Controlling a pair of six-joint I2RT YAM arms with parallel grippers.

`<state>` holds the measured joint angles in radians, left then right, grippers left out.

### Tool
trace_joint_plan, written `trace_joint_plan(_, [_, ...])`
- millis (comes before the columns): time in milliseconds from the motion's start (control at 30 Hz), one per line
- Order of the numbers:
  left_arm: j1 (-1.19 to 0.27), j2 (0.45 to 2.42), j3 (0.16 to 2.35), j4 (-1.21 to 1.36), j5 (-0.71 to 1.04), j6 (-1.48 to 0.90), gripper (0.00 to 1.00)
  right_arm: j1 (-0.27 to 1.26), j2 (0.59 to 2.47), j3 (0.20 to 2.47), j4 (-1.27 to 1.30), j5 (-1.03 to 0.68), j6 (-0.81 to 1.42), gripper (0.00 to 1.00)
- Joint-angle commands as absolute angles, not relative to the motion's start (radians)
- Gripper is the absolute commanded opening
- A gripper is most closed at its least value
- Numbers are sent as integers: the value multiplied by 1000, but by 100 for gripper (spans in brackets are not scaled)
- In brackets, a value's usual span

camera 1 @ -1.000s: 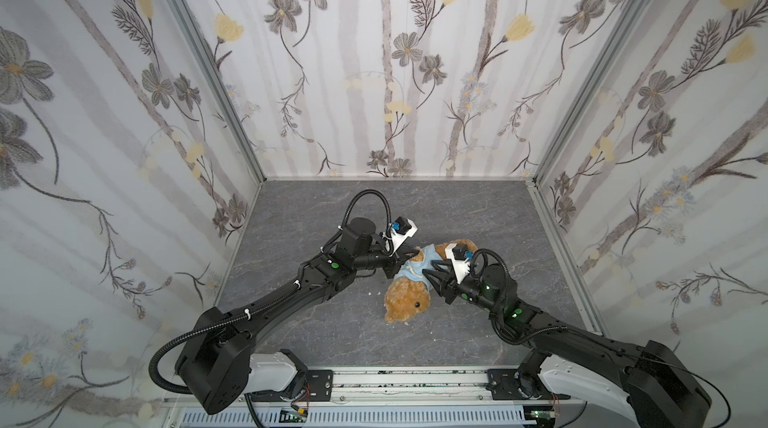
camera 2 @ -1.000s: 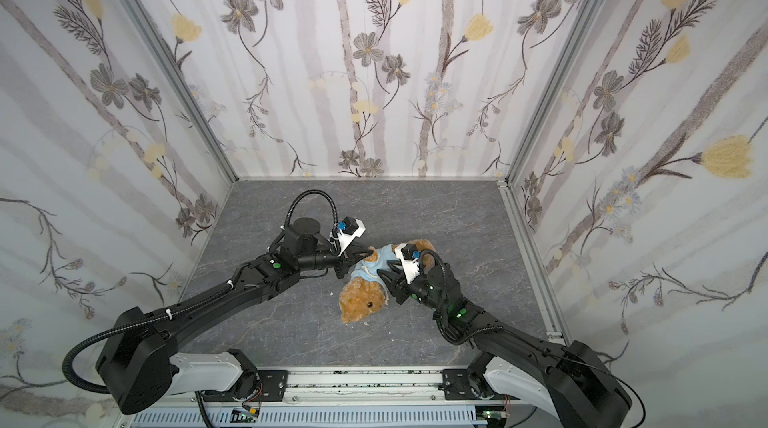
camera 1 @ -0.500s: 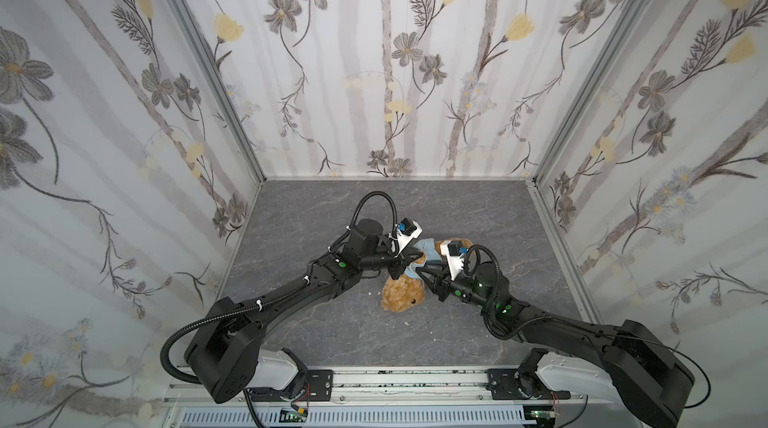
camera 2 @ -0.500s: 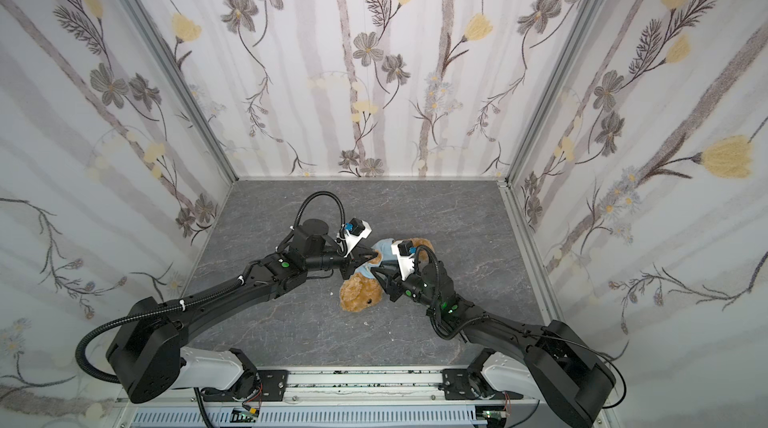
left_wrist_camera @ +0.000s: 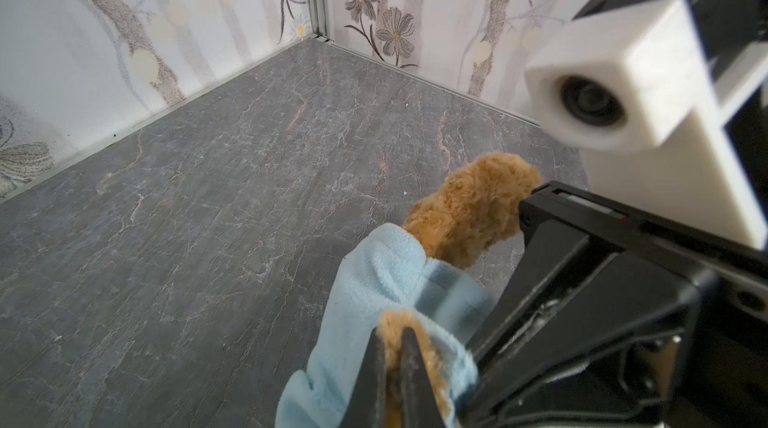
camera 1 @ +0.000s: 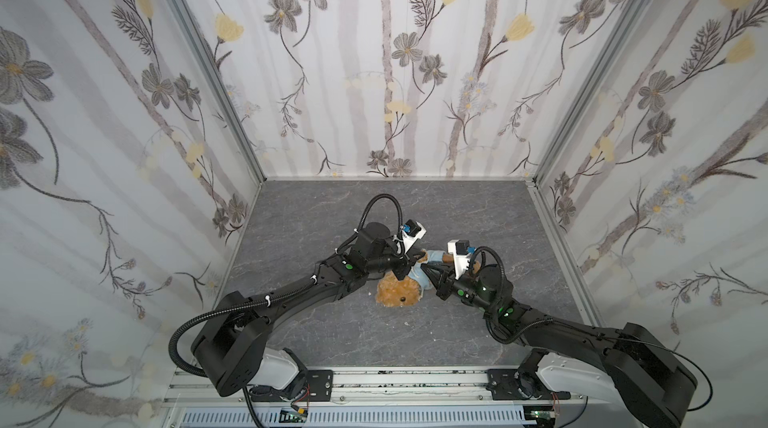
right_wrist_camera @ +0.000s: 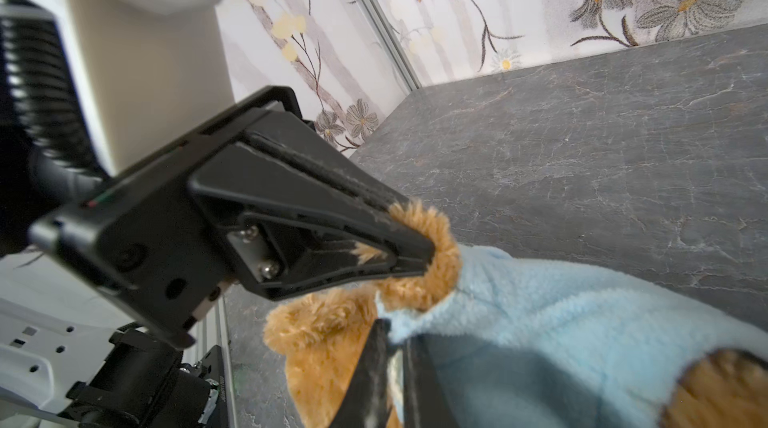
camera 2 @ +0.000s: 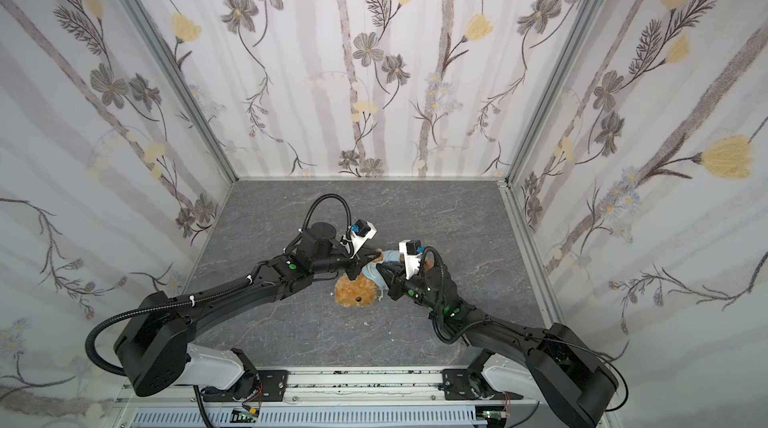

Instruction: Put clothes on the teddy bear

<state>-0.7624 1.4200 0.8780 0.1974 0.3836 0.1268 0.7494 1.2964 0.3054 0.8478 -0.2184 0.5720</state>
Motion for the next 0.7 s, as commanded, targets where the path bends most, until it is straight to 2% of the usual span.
trace_joint_plan(0, [-762,1430,875,252,342,128,0,750,1275,294,983,-205,652,14])
trace_joint_plan(267, [-764,1425,870,254,334,125,0,725,1217,274,979,-191,654,24])
trace_joint_plan(333, [-760,1414,869,254,340,123,0,713,1174,278,863,-152,564,31])
trace_joint_plan(500, [-736,1388,856,258,420,129,0,714,1106,368,504,-3,253,58])
trace_joint_plan(667, [-735,1363,838,258,446,185,0,702,1073,425,324,207,192,70])
